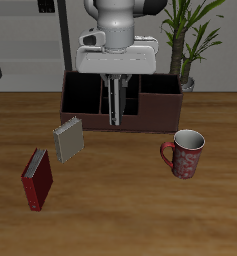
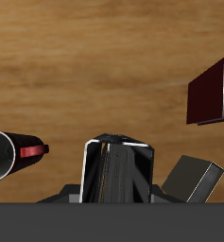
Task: Place the striped book into the back desk caddy's left compartment
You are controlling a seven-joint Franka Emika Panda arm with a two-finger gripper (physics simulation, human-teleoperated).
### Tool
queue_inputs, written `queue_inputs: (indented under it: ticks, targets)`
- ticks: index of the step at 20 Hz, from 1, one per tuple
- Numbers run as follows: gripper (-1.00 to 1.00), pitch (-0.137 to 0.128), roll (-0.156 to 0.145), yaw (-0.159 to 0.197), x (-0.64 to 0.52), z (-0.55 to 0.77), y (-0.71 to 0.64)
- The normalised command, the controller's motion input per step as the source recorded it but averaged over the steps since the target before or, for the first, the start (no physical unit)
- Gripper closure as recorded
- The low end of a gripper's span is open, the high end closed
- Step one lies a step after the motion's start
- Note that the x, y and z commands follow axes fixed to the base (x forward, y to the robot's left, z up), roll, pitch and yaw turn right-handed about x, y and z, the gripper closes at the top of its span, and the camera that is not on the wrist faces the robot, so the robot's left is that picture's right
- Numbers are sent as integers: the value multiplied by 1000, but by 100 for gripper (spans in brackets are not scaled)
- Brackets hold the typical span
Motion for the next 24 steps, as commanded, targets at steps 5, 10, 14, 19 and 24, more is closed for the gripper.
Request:
queue_inputs:
  ticks: [5,10,14,19,24]
  targets:
    - [100,13,21,-1,-412,24,148]
    - [100,14,24,16,-260,-49,82]
    - [100,-9,37,42,-404,-20,71]
    - [100,-11,10,42,-366,35,3]
    - [100,3,7,38,-413,3,-100]
